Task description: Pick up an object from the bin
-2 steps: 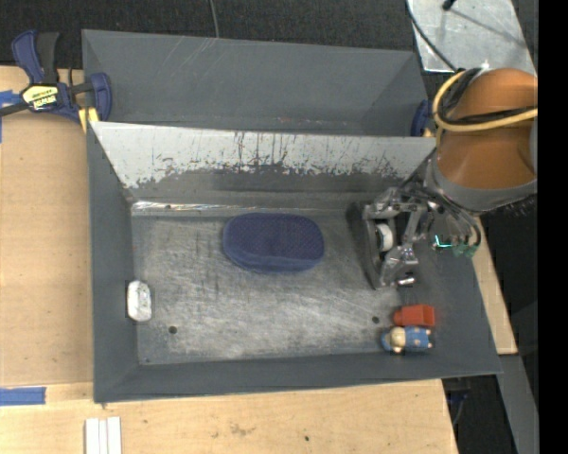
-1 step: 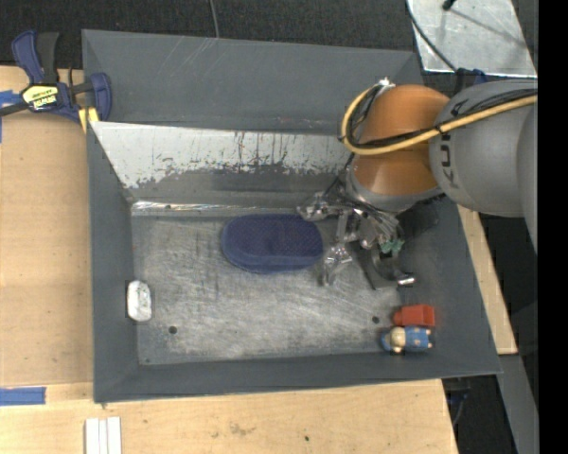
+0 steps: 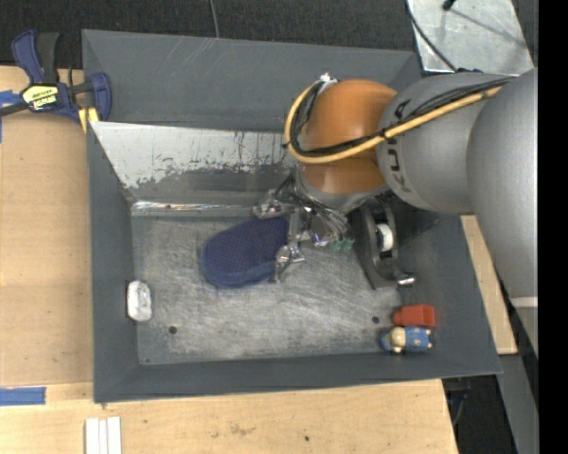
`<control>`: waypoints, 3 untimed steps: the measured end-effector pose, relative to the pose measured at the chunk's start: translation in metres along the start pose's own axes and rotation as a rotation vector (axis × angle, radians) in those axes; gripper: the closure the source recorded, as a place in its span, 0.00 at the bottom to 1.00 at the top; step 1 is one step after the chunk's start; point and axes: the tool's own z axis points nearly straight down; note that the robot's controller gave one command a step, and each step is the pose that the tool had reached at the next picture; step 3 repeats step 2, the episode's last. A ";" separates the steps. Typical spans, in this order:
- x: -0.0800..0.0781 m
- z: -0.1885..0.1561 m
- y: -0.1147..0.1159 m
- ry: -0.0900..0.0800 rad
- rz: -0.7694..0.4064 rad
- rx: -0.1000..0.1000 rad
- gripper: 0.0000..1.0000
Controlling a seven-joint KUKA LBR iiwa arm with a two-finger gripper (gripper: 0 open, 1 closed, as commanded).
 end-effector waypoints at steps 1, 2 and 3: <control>0.000 0.000 -0.005 0.000 0.005 0.003 1.00; -0.009 -0.167 -0.033 -0.005 -0.221 0.006 1.00; -0.009 -0.167 -0.033 -0.005 -0.221 0.006 1.00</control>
Offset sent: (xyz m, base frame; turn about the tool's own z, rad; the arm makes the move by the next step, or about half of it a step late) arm 0.0000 0.0000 0.0000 0.0000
